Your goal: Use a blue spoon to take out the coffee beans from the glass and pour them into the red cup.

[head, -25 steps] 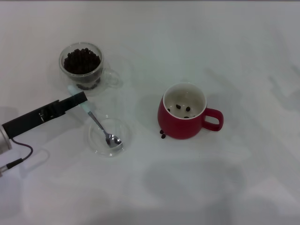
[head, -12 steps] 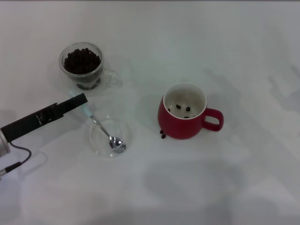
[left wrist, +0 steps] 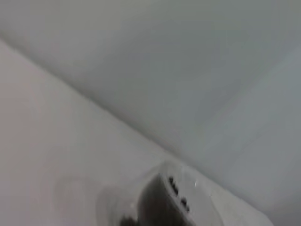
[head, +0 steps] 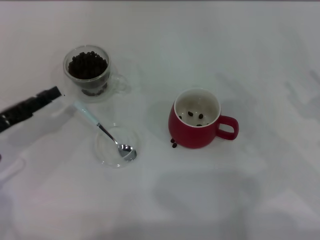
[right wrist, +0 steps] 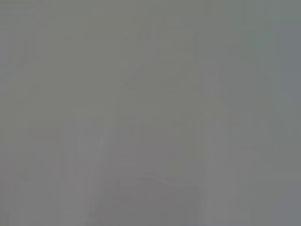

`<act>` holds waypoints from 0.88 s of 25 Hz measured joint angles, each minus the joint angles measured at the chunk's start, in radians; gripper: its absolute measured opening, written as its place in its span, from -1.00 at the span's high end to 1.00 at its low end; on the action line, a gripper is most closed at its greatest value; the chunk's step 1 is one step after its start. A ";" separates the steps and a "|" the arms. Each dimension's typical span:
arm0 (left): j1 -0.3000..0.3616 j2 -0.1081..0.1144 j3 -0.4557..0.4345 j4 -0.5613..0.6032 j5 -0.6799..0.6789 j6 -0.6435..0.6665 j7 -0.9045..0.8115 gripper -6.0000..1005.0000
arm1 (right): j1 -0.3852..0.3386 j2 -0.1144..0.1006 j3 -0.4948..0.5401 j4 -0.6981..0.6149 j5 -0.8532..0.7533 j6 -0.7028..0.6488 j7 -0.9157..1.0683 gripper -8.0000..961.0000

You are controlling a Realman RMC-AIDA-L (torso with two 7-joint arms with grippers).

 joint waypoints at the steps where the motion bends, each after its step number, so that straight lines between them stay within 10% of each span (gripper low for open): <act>1: 0.002 0.003 0.000 -0.004 -0.010 0.010 0.016 0.17 | 0.000 0.000 0.000 0.000 0.000 -0.001 0.000 -0.58; 9: 0.050 0.012 0.001 -0.090 -0.197 0.145 0.289 -0.17 | 0.001 0.000 0.005 0.003 0.001 -0.001 0.000 -0.58; 22: 0.163 -0.041 -0.007 -0.072 -0.653 0.047 0.680 -0.24 | -0.002 0.000 -0.005 0.011 0.000 0.019 -0.003 -0.58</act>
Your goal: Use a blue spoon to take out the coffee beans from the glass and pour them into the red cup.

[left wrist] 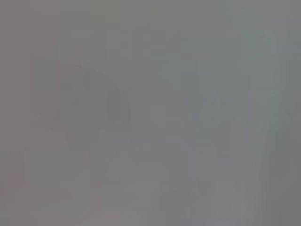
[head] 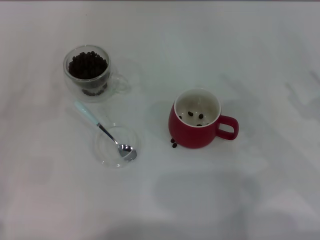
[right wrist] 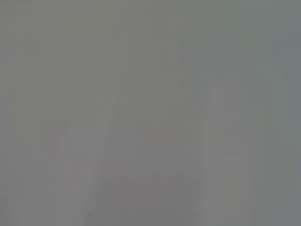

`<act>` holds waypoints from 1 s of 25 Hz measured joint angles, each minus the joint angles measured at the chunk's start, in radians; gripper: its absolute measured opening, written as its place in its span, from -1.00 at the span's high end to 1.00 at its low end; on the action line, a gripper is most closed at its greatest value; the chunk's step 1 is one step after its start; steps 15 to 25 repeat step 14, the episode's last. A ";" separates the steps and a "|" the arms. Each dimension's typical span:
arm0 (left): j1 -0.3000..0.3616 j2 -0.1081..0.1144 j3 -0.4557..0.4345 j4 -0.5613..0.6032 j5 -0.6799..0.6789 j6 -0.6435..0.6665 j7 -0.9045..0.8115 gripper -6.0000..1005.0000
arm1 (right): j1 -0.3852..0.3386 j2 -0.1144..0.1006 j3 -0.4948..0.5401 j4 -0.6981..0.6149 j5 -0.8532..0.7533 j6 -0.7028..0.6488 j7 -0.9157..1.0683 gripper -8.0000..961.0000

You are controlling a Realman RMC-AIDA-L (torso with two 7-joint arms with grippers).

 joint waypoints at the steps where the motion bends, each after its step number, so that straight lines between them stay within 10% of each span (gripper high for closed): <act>1: 0.001 -0.001 0.000 0.010 -0.013 -0.010 0.017 -0.24 | 0.000 0.000 0.000 0.000 0.000 0.004 0.000 -0.58; 25: -0.018 -0.001 -0.001 0.069 -0.042 -0.040 0.098 -0.24 | 0.022 0.000 0.007 -0.008 0.004 0.042 -0.022 -0.58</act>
